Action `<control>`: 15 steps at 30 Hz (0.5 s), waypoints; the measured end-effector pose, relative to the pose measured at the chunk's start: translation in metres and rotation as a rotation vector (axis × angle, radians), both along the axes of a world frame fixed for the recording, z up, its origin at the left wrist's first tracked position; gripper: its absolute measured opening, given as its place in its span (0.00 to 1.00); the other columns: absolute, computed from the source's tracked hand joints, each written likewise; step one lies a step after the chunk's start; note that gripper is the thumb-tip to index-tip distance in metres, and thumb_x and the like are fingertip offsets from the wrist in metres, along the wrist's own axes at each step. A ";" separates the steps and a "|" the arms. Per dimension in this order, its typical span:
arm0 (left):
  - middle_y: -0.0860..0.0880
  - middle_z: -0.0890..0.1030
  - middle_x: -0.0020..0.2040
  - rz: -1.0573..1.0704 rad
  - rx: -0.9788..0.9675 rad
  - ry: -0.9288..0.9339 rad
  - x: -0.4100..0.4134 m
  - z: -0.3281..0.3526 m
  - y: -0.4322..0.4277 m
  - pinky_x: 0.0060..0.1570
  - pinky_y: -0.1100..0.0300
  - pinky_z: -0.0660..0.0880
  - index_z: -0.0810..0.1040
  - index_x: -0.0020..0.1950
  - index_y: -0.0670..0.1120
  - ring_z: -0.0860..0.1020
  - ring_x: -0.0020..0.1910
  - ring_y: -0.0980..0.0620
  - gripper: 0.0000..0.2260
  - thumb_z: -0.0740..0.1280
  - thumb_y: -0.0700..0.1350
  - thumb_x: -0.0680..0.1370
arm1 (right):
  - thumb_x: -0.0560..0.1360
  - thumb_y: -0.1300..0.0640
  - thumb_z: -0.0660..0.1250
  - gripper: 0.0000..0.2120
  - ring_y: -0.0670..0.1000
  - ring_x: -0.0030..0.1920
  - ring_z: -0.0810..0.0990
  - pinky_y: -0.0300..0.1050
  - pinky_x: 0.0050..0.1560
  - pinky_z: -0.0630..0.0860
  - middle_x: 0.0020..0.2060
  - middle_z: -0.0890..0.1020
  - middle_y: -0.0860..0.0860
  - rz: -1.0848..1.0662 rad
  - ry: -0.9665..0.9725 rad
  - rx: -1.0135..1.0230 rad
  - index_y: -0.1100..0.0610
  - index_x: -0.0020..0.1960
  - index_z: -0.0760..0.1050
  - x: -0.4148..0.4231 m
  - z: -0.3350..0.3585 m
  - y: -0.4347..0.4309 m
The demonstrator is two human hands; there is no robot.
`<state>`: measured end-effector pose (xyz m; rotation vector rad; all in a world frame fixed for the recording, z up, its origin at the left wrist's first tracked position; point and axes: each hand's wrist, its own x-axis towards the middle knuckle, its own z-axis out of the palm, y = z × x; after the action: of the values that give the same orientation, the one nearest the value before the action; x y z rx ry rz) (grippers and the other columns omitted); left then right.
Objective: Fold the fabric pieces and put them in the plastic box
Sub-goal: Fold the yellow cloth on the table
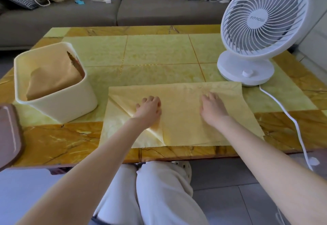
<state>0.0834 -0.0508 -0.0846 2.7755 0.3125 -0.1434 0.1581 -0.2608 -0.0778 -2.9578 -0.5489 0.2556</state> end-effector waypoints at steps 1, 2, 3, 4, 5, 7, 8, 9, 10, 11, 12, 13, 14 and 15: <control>0.47 0.71 0.61 -0.015 -0.007 -0.014 0.001 0.001 0.000 0.60 0.48 0.66 0.70 0.57 0.47 0.67 0.61 0.45 0.08 0.59 0.43 0.79 | 0.81 0.58 0.53 0.21 0.57 0.73 0.59 0.53 0.73 0.60 0.74 0.60 0.56 0.035 -0.017 0.091 0.57 0.74 0.60 -0.010 0.001 0.007; 0.47 0.72 0.60 -0.035 -0.010 -0.031 0.001 0.003 0.001 0.58 0.50 0.67 0.70 0.57 0.47 0.67 0.60 0.46 0.08 0.59 0.42 0.79 | 0.81 0.57 0.54 0.19 0.55 0.70 0.64 0.52 0.70 0.65 0.71 0.65 0.56 0.083 -0.019 0.171 0.57 0.72 0.63 -0.023 0.002 0.014; 0.47 0.73 0.59 -0.058 -0.008 -0.043 0.000 0.004 0.001 0.57 0.52 0.66 0.70 0.58 0.47 0.67 0.59 0.46 0.09 0.59 0.40 0.79 | 0.81 0.55 0.55 0.18 0.53 0.67 0.68 0.50 0.67 0.68 0.68 0.69 0.54 0.131 -0.009 0.220 0.57 0.69 0.66 -0.037 0.004 0.022; 0.47 0.74 0.59 -0.080 0.005 -0.044 -0.002 0.006 0.003 0.57 0.53 0.65 0.70 0.60 0.47 0.67 0.60 0.46 0.11 0.60 0.39 0.78 | 0.81 0.51 0.55 0.18 0.52 0.64 0.71 0.49 0.64 0.70 0.65 0.72 0.52 0.172 0.008 0.245 0.57 0.67 0.69 -0.051 0.005 0.028; 0.47 0.73 0.59 -0.097 0.029 -0.026 -0.003 0.007 0.004 0.58 0.53 0.65 0.70 0.62 0.48 0.67 0.60 0.46 0.13 0.61 0.39 0.78 | 0.81 0.48 0.54 0.19 0.51 0.63 0.72 0.48 0.62 0.71 0.63 0.74 0.51 0.198 0.030 0.262 0.57 0.66 0.70 -0.065 0.005 0.035; 0.46 0.72 0.59 -0.096 0.068 0.023 -0.009 0.010 0.009 0.60 0.52 0.66 0.72 0.62 0.49 0.66 0.61 0.44 0.12 0.62 0.41 0.78 | 0.79 0.41 0.54 0.23 0.50 0.62 0.72 0.46 0.59 0.71 0.61 0.75 0.50 0.228 0.070 0.265 0.56 0.66 0.69 -0.088 0.005 0.044; 0.45 0.72 0.58 -0.089 0.073 0.040 -0.014 0.012 0.011 0.59 0.52 0.67 0.73 0.60 0.50 0.66 0.60 0.43 0.11 0.62 0.43 0.78 | 0.78 0.39 0.55 0.26 0.51 0.62 0.71 0.46 0.59 0.71 0.61 0.74 0.50 0.249 0.080 0.237 0.56 0.66 0.69 -0.097 0.005 0.049; 0.46 0.71 0.56 -0.089 0.074 0.051 -0.019 0.013 0.013 0.57 0.53 0.67 0.74 0.58 0.50 0.67 0.60 0.43 0.08 0.62 0.44 0.78 | 0.77 0.37 0.55 0.28 0.52 0.62 0.70 0.46 0.59 0.70 0.62 0.73 0.51 0.272 0.083 0.187 0.56 0.67 0.68 -0.103 0.004 0.052; 0.46 0.71 0.54 -0.094 0.078 0.056 -0.024 0.014 0.015 0.55 0.54 0.67 0.75 0.56 0.50 0.67 0.59 0.44 0.07 0.62 0.45 0.79 | 0.76 0.36 0.55 0.29 0.54 0.62 0.69 0.47 0.60 0.69 0.62 0.72 0.52 0.297 0.076 0.128 0.56 0.68 0.67 -0.109 0.004 0.055; 0.47 0.70 0.53 -0.103 0.084 0.052 -0.030 0.015 0.016 0.52 0.55 0.67 0.75 0.54 0.50 0.67 0.58 0.44 0.06 0.62 0.46 0.79 | 0.76 0.36 0.56 0.29 0.55 0.62 0.68 0.48 0.60 0.69 0.62 0.71 0.53 0.318 0.064 0.080 0.55 0.68 0.67 -0.113 0.004 0.057; 0.47 0.69 0.51 -0.105 0.088 0.034 -0.039 0.017 0.018 0.48 0.56 0.66 0.75 0.54 0.49 0.68 0.57 0.45 0.06 0.61 0.45 0.80 | 0.75 0.37 0.57 0.29 0.56 0.62 0.67 0.49 0.60 0.68 0.62 0.71 0.53 0.332 0.055 0.053 0.54 0.68 0.67 -0.117 0.005 0.060; 0.48 0.68 0.50 -0.093 0.090 -0.004 -0.046 0.017 0.020 0.46 0.57 0.66 0.74 0.54 0.48 0.68 0.55 0.45 0.05 0.59 0.45 0.80 | 0.75 0.38 0.59 0.27 0.57 0.62 0.67 0.49 0.60 0.69 0.63 0.70 0.54 0.339 0.051 0.042 0.53 0.67 0.68 -0.120 0.005 0.061; 0.48 0.68 0.50 -0.064 0.091 -0.058 -0.054 0.018 0.024 0.44 0.58 0.65 0.73 0.54 0.47 0.69 0.53 0.46 0.05 0.58 0.44 0.81 | 0.75 0.39 0.60 0.26 0.57 0.62 0.67 0.50 0.59 0.69 0.63 0.70 0.53 0.343 0.044 0.037 0.53 0.67 0.68 -0.122 0.005 0.062; 0.47 0.68 0.50 -0.029 0.100 -0.120 -0.063 0.019 0.027 0.44 0.58 0.65 0.72 0.54 0.46 0.69 0.52 0.46 0.05 0.57 0.43 0.81 | 0.74 0.39 0.61 0.25 0.57 0.62 0.66 0.50 0.58 0.69 0.63 0.70 0.53 0.347 0.033 0.030 0.52 0.66 0.68 -0.125 0.004 0.063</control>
<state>0.0207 -0.0237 -0.0656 2.8729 0.2557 0.0334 0.0335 -0.1981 -0.0735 -2.8077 -1.0509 0.3233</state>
